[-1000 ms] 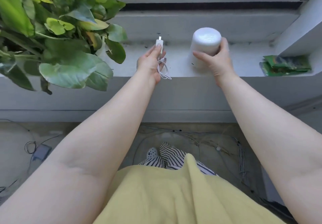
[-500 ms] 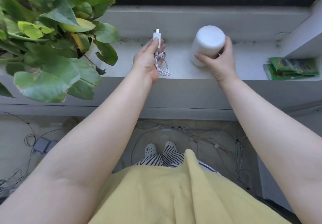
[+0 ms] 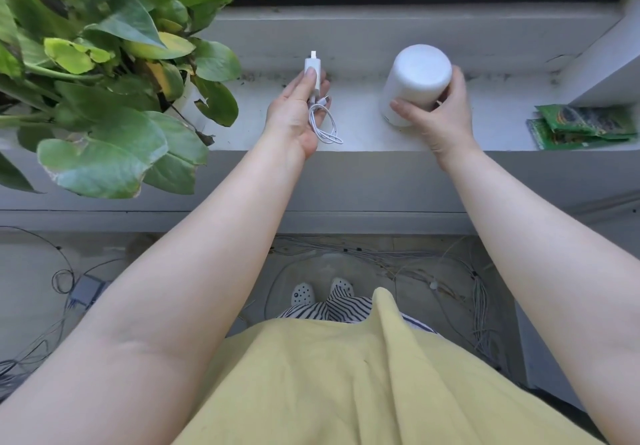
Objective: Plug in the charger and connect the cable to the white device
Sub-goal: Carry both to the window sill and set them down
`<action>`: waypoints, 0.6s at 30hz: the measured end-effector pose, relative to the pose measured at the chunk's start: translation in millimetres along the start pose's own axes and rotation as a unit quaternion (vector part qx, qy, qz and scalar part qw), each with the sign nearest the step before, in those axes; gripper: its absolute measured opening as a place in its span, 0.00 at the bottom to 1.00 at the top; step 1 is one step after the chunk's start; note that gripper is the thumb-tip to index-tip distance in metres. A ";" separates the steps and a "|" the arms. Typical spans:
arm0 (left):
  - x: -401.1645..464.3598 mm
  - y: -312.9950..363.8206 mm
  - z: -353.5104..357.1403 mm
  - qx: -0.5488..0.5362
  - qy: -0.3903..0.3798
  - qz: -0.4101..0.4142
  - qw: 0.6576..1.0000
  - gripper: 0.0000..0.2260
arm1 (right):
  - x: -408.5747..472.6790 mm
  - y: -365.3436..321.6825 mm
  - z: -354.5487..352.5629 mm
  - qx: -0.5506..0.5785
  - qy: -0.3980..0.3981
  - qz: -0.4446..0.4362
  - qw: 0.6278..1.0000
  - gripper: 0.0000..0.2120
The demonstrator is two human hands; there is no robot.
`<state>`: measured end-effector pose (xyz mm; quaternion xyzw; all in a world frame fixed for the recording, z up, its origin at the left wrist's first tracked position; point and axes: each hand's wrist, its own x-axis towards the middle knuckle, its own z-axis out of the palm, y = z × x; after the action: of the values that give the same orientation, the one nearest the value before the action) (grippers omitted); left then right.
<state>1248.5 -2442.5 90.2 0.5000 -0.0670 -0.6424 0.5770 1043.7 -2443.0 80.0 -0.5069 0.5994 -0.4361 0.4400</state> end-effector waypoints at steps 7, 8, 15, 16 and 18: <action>-6.0 1.5 2.5 0.002 -0.015 -0.012 1.000 0.17 | -6.7 -1.6 -1.6 0.005 -0.012 0.011 1.000 0.50; -8.5 2.8 2.9 0.003 -0.025 -0.014 1.000 0.15 | -11.6 -4.5 -1.9 -0.005 0.018 -0.006 1.000 0.50; -21.3 13.5 0.2 -0.062 -0.094 -0.045 0.993 0.09 | -55.6 -36.8 25.5 -0.061 0.095 -0.203 0.973 0.04; -22.6 13.8 0.8 -0.071 -0.102 -0.051 0.991 0.10 | -57.1 -38.4 35.3 -0.070 0.047 -0.195 0.977 0.03; -26.1 13.9 3.2 -0.077 -0.123 -0.060 0.988 0.11 | -56.9 -39.6 54.3 -0.099 -0.029 -0.162 0.981 0.05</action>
<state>1251.3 -2427.6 115.7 0.3741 -0.0581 -0.7356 0.5617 1110.8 -2395.0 110.7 -0.6506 0.5364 -0.4256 0.3285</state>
